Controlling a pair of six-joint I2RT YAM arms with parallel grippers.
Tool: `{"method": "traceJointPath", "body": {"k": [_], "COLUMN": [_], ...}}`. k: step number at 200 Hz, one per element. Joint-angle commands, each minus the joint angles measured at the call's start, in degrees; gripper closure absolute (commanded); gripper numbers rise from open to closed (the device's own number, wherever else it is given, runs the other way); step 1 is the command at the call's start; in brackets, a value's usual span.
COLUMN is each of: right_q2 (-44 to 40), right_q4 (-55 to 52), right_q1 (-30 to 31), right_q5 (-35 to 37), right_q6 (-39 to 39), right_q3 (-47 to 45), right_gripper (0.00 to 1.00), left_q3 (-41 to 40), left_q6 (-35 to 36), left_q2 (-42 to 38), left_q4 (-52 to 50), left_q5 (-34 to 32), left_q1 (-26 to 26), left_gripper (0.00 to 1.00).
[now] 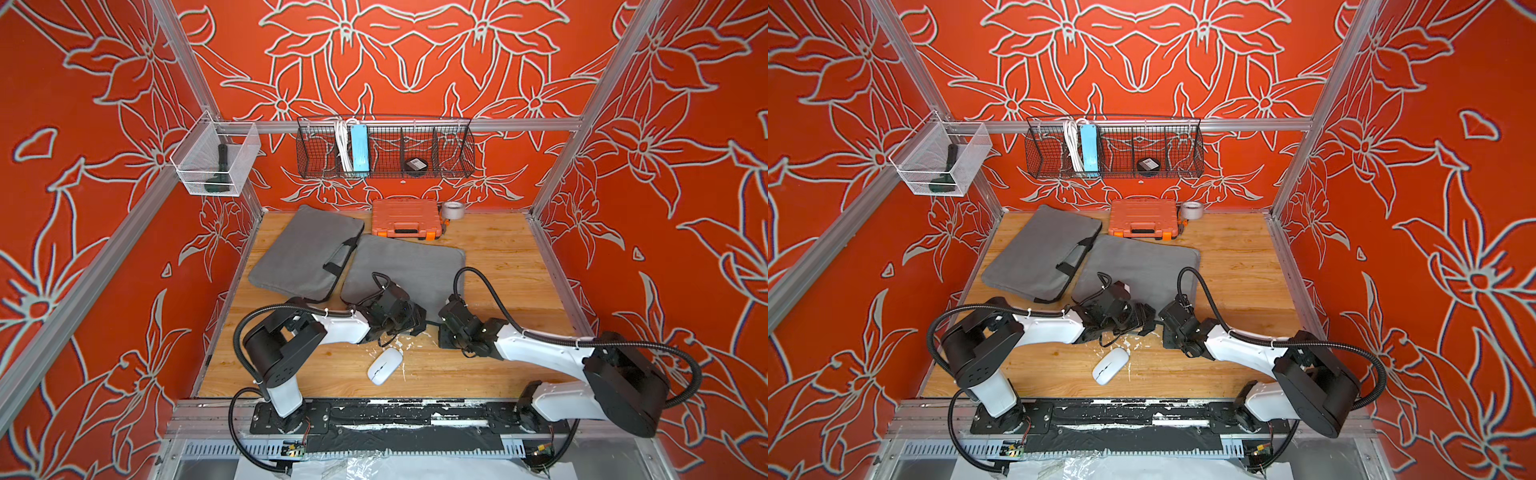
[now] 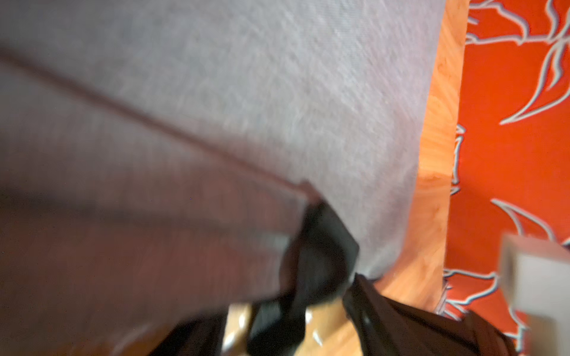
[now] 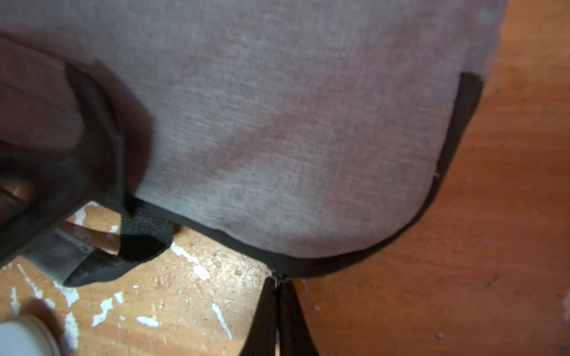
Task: Put the mouse into the laptop bag
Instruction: Unzip the zipper on the zippered laptop bag.
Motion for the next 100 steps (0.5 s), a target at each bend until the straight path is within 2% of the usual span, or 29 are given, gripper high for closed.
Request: {"method": "traceJointPath", "body": {"k": [1, 29, 49, 82, 100], "right_q2": [-2.2, -6.0, -9.4, -12.5, -11.5], "right_q4": [-4.0, -4.4, -8.7, -14.9, -16.5], "right_q1": [-3.2, -12.2, -16.6, -23.4, -26.2], "right_q5": [-0.1, -4.0, -2.0, -1.2, -2.0], "right_q6": [2.7, 3.8, 4.2, 4.8, 4.3], "right_q3": [-0.4, -3.9, -3.7, -1.5, 0.4], "right_gripper": [1.0, 1.0, 1.0, 1.0, 1.0], "left_q3": [-2.9, -5.9, -9.1, -16.9, -19.8], "left_q6": [1.0, 1.9, 2.0, 3.2, 4.2], "left_q2": [-8.2, -19.0, -26.3, -35.8, -38.1], "left_q4": [-2.3, -6.5, -9.7, -9.6, -8.6], "left_q5": [-3.6, -7.8, -9.8, -2.3, -0.1], "left_q1": [0.0, 0.8, 3.7, 15.4, 19.4], "left_gripper": [0.18, 0.13, 0.13, 0.12, 0.11]}}
